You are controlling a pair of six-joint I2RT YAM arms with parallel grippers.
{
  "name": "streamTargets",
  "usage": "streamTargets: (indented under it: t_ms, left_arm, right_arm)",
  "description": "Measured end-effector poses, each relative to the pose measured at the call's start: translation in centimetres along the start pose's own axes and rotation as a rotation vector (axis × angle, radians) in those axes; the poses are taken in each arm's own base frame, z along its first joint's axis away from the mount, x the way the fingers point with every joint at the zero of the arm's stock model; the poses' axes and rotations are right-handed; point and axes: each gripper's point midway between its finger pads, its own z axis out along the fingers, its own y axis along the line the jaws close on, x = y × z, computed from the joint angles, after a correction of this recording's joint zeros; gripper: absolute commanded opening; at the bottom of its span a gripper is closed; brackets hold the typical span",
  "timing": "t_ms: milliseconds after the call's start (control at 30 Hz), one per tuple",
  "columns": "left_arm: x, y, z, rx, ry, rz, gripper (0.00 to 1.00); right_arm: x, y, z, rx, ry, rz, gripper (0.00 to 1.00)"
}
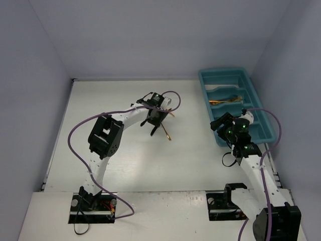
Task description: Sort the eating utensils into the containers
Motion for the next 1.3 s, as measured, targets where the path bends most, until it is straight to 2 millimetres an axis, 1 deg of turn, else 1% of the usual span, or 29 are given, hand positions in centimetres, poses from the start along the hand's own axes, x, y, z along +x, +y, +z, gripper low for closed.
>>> streamTargets:
  t_ms: [133, 267, 400, 500, 600, 667, 833, 933, 1033, 1100, 1233, 1300]
  left_arm:
    - [0.7, -1.8, -0.9, 0.089, 0.038, -0.049, 0.00]
    - [0.7, -3.5, -2.7, 0.159, 0.049, -0.091, 0.00]
    - [-0.7, -4.6, -5.5, 0.205, 0.008, -0.123, 0.00]
    - [-1.8, -4.8, -7.6, 0.215, -0.037, -0.131, 0.00]
    - [-2.5, -4.4, -9.0, 0.185, -0.070, -0.127, 0.00]
    - [-2.5, -3.7, -9.5, 0.146, -0.079, -0.124, 0.00]
    - [-1.1, -1.2, -9.6, 0.014, -0.065, -0.112, 0.00]
    - [0.0, -0.4, -9.8, -0.033, -0.048, -0.108, 0.00]
    - [0.4, -0.2, -10.3, -0.046, -0.055, -0.105, 0.00]
    - [0.2, -0.6, -11.0, -0.038, -0.086, -0.096, 0.00]
    - [-0.3, -2.6, -13.1, 0.001, -0.166, -0.061, 0.00]
    - [-0.9, -4.0, -14.4, 0.034, -0.218, -0.040, 0.00]
  right_arm:
    - [0.1, 0.0, 0.0, -0.002, 0.003, 0.000, 0.66]
    - [0.1, 0.0, 0.0, -0.003, 0.003, 0.000, 0.66]
    - [0.1, 0.1, 0.0, -0.006, 0.007, 0.000, 0.66]
    - [0.2, 0.1, 0.0, -0.009, 0.008, 0.000, 0.66]
    - [0.2, 0.2, 0.0, -0.011, 0.011, 0.000, 0.66]
    - [0.2, 0.2, 0.0, -0.014, 0.013, 0.000, 0.66]
    - [0.5, 0.4, 0.0, -0.026, 0.026, 0.000, 0.67]
    - [1.2, 0.9, 0.2, -0.050, 0.065, 0.001, 0.67]
    - [2.7, 2.0, 0.6, -0.096, 0.130, 0.006, 0.67]
    - [4.0, 3.4, 0.6, -0.146, 0.177, 0.007, 0.67]
    - [6.0, 7.4, 0.1, -0.263, 0.251, -0.012, 0.66]
    - [6.3, 9.5, -0.2, -0.315, 0.264, -0.026, 0.65]
